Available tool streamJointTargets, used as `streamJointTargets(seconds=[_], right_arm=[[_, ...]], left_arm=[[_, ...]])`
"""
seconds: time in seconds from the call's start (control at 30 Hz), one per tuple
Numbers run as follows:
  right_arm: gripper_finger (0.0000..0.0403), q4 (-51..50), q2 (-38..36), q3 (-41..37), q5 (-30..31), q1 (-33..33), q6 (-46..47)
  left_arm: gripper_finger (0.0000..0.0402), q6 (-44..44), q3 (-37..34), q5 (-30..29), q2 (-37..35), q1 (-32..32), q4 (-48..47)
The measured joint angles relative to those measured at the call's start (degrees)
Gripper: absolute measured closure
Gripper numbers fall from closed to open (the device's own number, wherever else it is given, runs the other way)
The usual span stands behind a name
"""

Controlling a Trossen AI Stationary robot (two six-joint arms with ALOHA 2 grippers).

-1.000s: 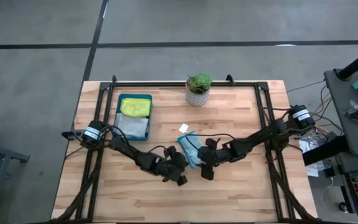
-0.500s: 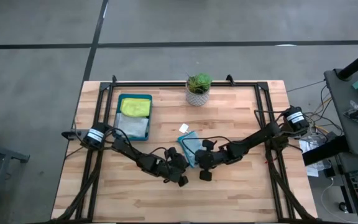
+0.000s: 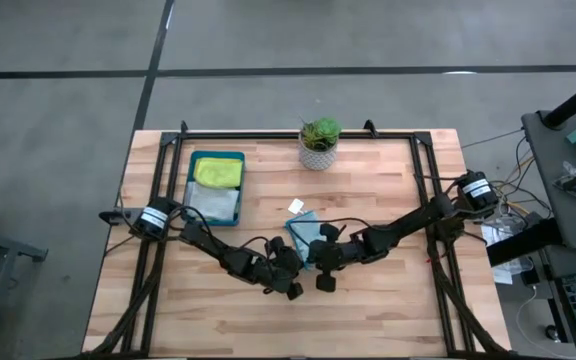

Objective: Fold microfiber towels
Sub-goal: Fold the blue towel

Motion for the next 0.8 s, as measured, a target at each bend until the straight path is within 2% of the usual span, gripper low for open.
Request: streamJointTargets(seconds=[0.3, 0.47, 0.6, 0.8], right_arm=[[0.0392, 2.2, 1.1, 0.2, -0.4, 0.5, 2.5], [0.0392, 5.5, 4.3, 0.2, -5.0, 0.9, 2.7], [0.0392, 5.7, 6.2, 0.5, -5.5, 0.9, 2.7], [0.0392, 6.3, 7.7, 0.5, -5.8, 0.9, 2.8]], left_arm=[[0.0402, 0.0, 0.0, 0.1, 0.1, 0.0, 0.0], [0.0402, 0.0, 0.0, 0.1, 0.1, 0.0, 0.1], [0.0402, 0.0, 0.0, 0.2, -0.1, 0.0, 0.1], [0.0402, 0.4, -0.1, 4.8, -2.9, -0.4, -2.8]])
